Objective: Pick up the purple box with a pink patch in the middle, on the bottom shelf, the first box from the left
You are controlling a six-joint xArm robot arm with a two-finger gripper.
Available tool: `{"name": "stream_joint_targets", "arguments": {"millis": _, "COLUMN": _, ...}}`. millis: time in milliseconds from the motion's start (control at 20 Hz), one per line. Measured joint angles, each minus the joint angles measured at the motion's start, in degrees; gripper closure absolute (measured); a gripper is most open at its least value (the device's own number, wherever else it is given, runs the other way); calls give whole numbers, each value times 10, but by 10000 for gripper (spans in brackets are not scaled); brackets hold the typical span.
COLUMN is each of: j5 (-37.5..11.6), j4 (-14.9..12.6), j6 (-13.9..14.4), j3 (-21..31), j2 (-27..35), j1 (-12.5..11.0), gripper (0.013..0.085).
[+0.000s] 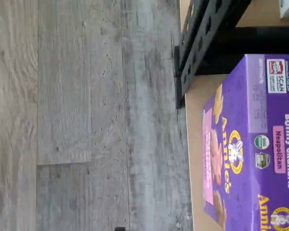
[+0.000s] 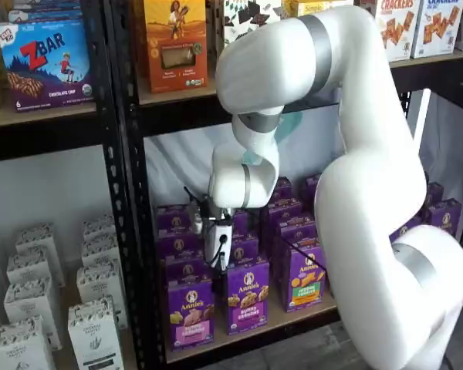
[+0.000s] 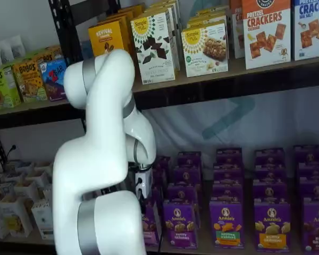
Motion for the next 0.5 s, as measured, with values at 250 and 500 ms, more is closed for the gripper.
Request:
{"name": "stream_joint_targets", "arguments": {"millis": 250, "j5": 29, "j4": -37, "j6": 31, "j3": -30, "j2": 14, "j1": -6, "gripper": 130}}
{"name": "stream_joint_targets", "arguments": {"millis": 500, "j5": 13, "j4": -22, "j6": 20, "j3": -43, "j2": 28, "j1": -3, "gripper": 130}}
